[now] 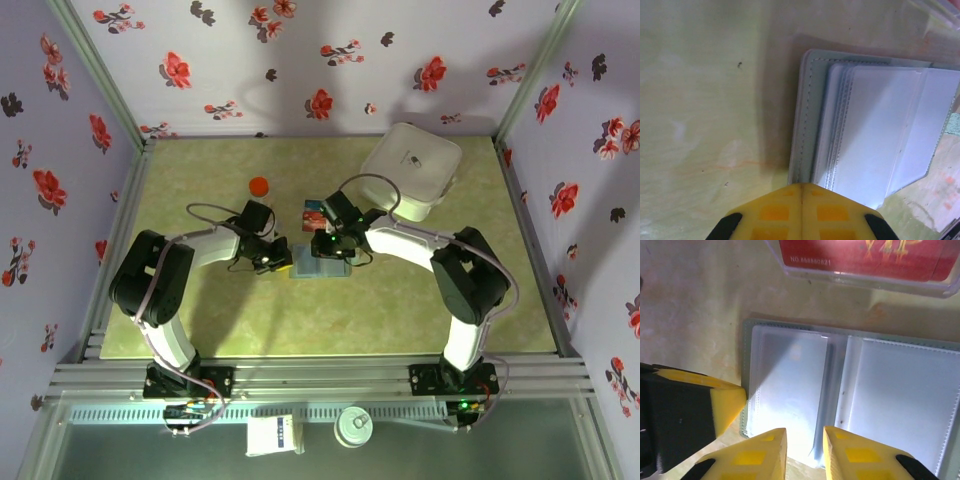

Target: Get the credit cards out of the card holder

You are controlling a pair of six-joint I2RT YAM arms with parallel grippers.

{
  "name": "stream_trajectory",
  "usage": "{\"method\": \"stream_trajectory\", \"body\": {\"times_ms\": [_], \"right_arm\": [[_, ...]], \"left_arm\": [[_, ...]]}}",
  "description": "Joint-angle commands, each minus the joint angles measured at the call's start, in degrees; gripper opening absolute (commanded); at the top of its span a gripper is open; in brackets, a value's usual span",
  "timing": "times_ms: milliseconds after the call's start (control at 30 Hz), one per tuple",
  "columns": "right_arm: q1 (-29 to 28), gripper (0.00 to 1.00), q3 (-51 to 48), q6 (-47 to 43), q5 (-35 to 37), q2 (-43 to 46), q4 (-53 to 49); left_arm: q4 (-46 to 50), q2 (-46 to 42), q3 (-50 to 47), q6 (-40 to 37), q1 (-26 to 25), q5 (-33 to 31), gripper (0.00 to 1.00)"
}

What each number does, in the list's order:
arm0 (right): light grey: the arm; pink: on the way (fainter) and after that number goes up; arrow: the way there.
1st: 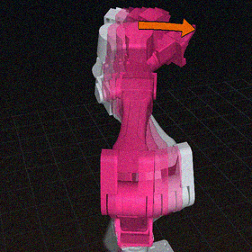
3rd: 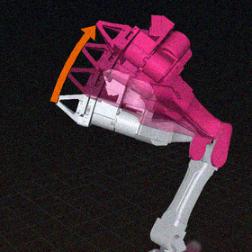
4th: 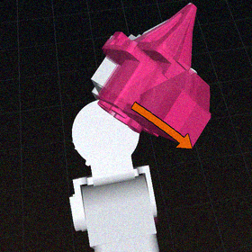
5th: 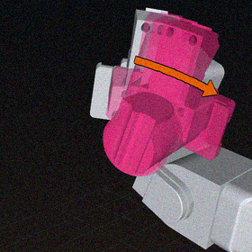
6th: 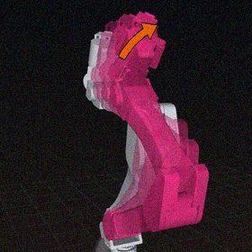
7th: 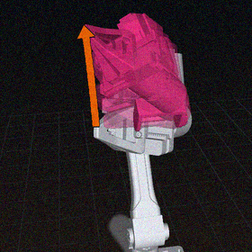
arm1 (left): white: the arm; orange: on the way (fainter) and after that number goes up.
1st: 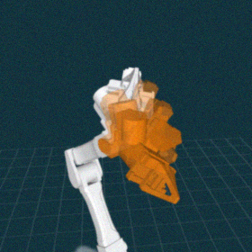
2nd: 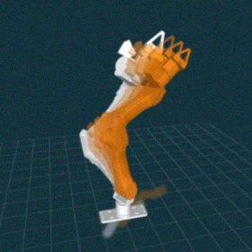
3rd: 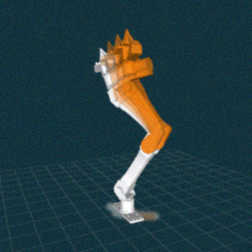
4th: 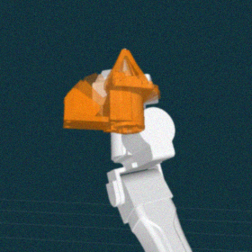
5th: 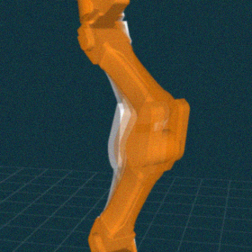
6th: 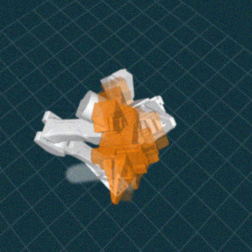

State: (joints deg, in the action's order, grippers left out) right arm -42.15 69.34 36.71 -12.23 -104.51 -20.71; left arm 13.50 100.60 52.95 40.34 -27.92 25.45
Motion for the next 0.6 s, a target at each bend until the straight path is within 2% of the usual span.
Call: {"method": "stream_trajectory", "body": {"times_ms": [0,233,367,567], "right_arm": [[-0.43,0.27,0.32,3.73,-1.68,-1.76,1.90],[-0.51,0.31,-0.50,6.15,-3.13,-2.71,5.36],[-0.56,0.26,0.12,7.08,-5.60,-4.03,7.52],[-0.56,0.25,1.23,6.92,-6.39,-6.15,7.17]], "left_arm": [[0.29,0.05,-0.89,-0.03,-0.34,-0.76,0.00],[-0.23,0.03,-1.27,0.43,-0.31,-0.76,0.00],[0.19,0.17,-0.93,0.18,-0.33,-0.93,0.00],[0.98,0.48,-0.12,-0.34,-0.29,-1.19,0.00]]}}
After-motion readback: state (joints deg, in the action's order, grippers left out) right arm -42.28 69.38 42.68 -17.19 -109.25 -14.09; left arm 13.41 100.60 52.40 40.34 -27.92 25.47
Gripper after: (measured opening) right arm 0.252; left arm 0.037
